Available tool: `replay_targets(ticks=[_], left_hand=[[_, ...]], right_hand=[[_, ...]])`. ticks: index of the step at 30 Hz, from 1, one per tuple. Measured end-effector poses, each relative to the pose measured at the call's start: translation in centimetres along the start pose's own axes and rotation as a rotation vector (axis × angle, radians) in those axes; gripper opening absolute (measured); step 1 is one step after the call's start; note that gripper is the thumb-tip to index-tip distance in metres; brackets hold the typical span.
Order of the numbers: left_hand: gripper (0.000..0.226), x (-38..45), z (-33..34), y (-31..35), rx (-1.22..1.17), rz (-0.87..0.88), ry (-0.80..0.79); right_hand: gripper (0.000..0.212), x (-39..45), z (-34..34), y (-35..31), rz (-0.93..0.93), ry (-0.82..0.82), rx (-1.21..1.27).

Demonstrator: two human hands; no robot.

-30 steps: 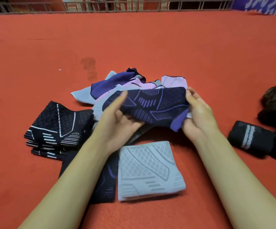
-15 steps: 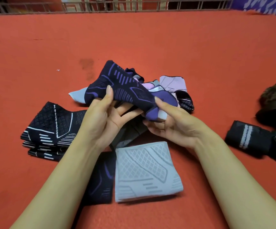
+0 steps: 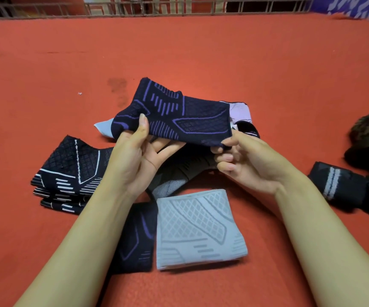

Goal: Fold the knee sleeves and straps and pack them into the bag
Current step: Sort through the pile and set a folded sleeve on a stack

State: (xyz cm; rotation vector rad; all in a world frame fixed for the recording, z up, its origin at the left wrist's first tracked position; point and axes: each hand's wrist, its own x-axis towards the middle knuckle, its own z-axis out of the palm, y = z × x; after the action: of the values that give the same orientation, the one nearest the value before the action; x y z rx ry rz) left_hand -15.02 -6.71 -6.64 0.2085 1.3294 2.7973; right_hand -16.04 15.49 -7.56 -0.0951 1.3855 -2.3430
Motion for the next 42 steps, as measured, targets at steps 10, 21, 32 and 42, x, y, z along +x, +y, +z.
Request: replay_targets(ticks=[10, 21, 32, 42], left_hand=[[0.034, 0.3, -0.6, -0.2, -0.001, -0.025, -0.01], [0.028, 0.5, -1.0, -0.7, -0.027, -0.101, 0.058], [0.053, 0.5, -1.2, 0.4, -0.182, -0.175, 0.02], [0.044, -0.3, 0.6, -0.2, 0.145, -0.133, -0.113]], right_hand=[[0.034, 1.0, -0.7, 0.4, -0.15, 0.242, -0.073], [0.016, 1.6, -1.5, 1.3, -0.328, 0.242, -0.268], [0.045, 0.8, -1.6, 0.8, -0.491, 0.295, -0.629], [0.063, -0.4, 0.5, -0.2, -0.412, 0.011, -0.411]])
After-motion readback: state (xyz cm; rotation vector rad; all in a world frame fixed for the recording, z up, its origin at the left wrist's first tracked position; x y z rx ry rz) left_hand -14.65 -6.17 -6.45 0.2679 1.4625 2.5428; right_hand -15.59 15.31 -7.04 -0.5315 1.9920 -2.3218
